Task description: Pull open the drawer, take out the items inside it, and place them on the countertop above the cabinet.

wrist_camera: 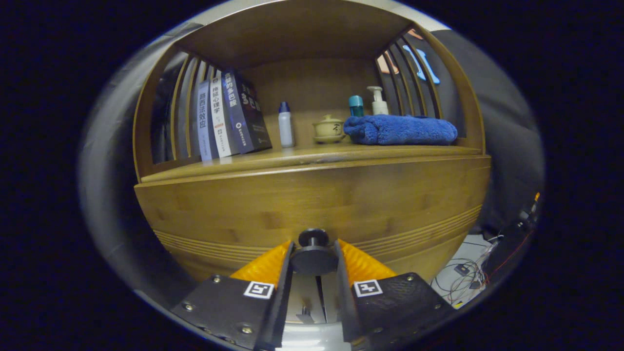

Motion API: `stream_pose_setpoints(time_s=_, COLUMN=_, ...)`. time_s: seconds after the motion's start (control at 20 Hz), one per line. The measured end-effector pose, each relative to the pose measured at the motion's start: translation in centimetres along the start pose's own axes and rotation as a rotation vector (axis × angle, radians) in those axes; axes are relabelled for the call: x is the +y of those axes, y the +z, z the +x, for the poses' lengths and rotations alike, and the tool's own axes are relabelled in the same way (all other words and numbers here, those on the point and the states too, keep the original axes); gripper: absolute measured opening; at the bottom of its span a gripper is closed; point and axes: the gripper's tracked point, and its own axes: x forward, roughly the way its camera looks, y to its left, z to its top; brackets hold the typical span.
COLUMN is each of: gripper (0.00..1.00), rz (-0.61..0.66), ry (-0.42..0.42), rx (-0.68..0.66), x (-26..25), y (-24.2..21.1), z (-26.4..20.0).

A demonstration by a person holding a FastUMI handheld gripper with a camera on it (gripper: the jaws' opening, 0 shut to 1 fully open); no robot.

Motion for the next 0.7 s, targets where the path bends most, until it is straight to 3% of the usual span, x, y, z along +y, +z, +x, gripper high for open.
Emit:
stream_pose_setpoints(time_s=0.2, gripper=0.42, rz=-0.091, ry=-0.055, rx=-0.105, x=-0.2, y=0.9, z=-0.4)
stream_pose_setpoints(time_s=0.35, gripper=0.43, rz=-0.043, ry=-0.022, rx=-0.079, x=0.2, y=0.5, z=-0.2)
stream_pose_setpoints(time_s=0.5, gripper=0.29, rz=-0.047, ry=0.007, rx=-0.045, x=0.0, y=0.7, z=-0.6)
stream_pose_setpoints(time_s=0.7, gripper=0.29, rz=-0.035, ry=0.004, rx=-0.027, x=-0.1, y=0.4, z=-1.4)
